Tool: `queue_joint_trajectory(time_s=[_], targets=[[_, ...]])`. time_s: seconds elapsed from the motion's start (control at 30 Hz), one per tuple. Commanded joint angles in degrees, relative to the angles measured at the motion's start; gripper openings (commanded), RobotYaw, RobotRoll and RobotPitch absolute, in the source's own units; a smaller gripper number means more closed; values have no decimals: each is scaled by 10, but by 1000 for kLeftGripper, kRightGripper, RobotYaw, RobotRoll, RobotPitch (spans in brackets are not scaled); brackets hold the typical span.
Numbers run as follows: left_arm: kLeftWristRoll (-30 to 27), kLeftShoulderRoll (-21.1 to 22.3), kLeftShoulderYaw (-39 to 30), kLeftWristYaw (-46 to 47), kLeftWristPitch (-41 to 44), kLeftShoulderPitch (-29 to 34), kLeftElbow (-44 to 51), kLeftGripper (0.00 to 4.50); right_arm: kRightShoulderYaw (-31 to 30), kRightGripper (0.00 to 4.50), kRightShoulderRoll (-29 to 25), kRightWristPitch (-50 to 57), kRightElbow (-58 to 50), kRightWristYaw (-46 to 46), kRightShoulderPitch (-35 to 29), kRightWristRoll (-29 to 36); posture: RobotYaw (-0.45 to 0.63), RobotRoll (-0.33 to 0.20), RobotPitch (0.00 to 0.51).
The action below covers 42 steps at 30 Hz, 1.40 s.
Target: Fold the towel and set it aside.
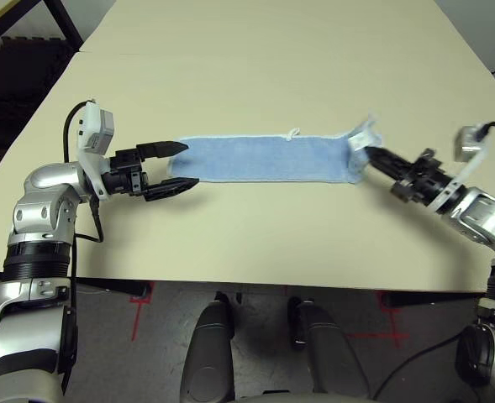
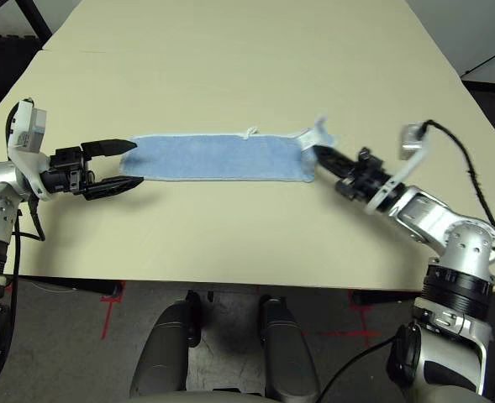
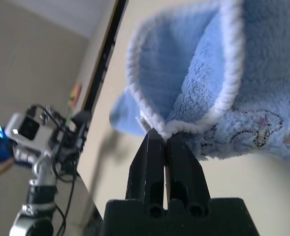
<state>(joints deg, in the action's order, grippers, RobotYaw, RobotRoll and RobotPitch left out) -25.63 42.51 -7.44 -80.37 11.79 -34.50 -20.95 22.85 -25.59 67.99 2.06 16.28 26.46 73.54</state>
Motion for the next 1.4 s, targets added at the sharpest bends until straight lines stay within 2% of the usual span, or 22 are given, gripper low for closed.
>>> queue_joint_trajectory(time_s=[0.03,0.4,0.9,1.03,1.2,1.3,1.33,1.4], targets=[[3,2,9,-3,5,5,13,4500,-28,36,13,-15,-9,-3,4,-34,25,0,207],[1,1,10,1,9,10,21,4500,-75,36,97,-41,-1,-59,43,-110,34,0,203],[-3,4,5,8,19,25,40,4500,-104,36,152,-42,4,-78,66,-183,46,0,197],[-2,4,5,8,20,27,41,4500,-129,1159,132,-50,-19,-29,63,-199,43,0,196],[-2,2,6,11,21,30,43,4500,-109,3074,108,-75,-45,33,59,-185,39,0,196],[-2,0,8,11,21,31,44,4500,-91,4209,92,-66,-64,74,65,-148,31,0,197],[-2,-1,8,12,21,31,44,4500,-84,4482,83,-68,-64,88,71,-140,31,0,197],[-2,-1,9,12,22,31,45,4500,-69,4482,63,-78,-51,107,90,-137,27,0,198]])
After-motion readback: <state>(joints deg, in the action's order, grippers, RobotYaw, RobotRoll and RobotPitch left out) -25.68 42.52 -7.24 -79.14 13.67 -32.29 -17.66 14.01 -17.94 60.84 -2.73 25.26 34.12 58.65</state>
